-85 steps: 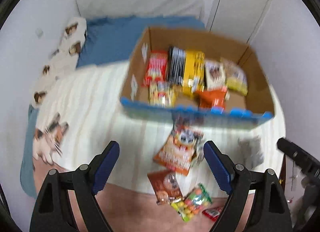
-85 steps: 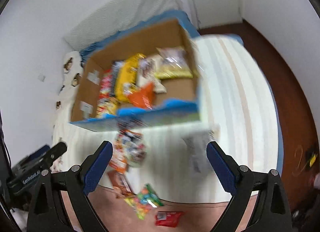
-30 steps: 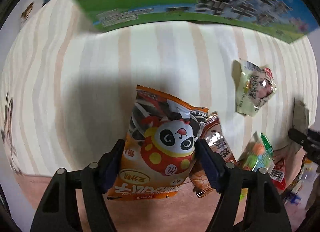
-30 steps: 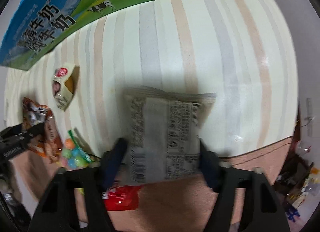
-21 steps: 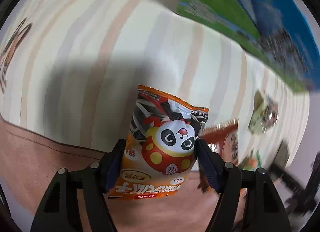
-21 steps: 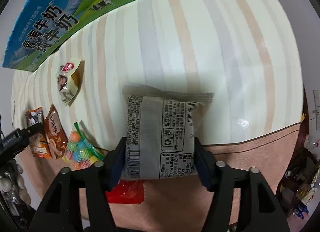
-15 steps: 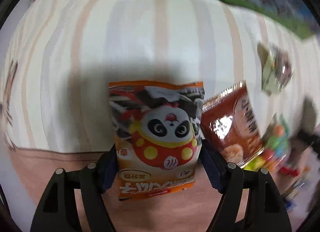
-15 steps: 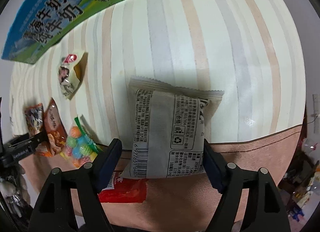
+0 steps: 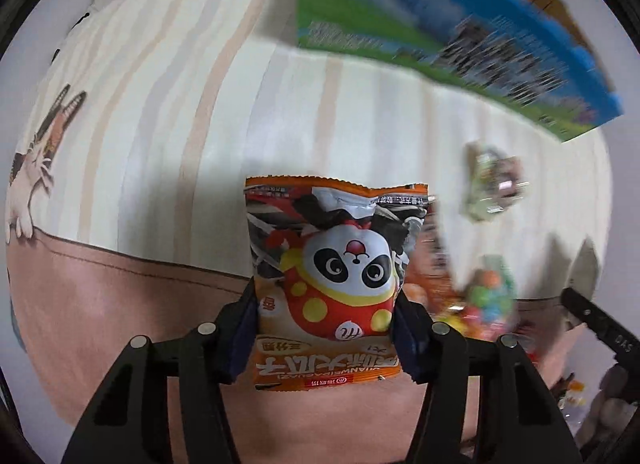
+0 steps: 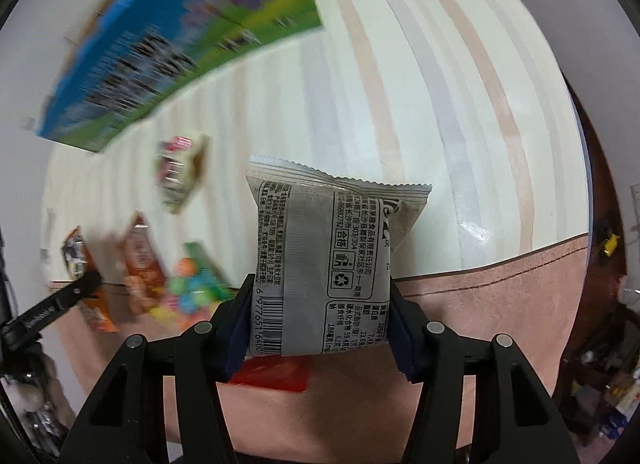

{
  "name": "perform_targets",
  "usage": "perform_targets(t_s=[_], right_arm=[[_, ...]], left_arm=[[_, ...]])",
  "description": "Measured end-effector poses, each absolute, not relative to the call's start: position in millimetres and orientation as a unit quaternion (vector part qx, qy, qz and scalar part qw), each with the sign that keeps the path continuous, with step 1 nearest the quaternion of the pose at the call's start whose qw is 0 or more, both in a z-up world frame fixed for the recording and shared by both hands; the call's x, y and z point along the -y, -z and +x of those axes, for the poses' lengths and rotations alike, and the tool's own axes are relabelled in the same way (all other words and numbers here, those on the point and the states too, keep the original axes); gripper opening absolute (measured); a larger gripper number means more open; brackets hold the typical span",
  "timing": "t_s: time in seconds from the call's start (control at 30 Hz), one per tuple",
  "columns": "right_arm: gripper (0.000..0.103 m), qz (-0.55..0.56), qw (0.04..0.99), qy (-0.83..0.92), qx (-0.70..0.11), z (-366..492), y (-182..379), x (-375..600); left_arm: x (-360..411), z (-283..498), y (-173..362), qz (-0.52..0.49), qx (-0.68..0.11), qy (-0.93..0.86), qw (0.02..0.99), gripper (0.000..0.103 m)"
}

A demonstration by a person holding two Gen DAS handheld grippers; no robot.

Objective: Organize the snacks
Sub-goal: 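Carry the panda bag with left tool while right tool carries the white pastry into the box, then open both tools to release the packets and withdraw from the box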

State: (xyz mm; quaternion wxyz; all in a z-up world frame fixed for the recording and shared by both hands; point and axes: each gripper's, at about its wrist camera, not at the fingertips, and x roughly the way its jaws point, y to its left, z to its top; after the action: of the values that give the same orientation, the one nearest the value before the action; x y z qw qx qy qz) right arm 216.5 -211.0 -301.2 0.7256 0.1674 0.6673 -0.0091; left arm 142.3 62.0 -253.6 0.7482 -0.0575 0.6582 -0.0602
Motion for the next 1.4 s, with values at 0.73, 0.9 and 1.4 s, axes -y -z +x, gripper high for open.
perform_targets(t_s=[0.73,0.9,1.4], right_arm=[[0.06,0.1,0.812,-0.051,-0.573,407,140,221],[0.06,0.096,0.801,-0.04,-0.589,434,157,230],[0.101,0.071,0.753,-0.03,-0.653,462,215,227]], left_arm=[[9,345,120,-0.07,-0.614,0.156,0.771,0.056],[17,382,156,-0.069,-0.647,0.141,0.746,0.056],[25,388,201,-0.038,-0.674,0.124,0.727,0.095]])
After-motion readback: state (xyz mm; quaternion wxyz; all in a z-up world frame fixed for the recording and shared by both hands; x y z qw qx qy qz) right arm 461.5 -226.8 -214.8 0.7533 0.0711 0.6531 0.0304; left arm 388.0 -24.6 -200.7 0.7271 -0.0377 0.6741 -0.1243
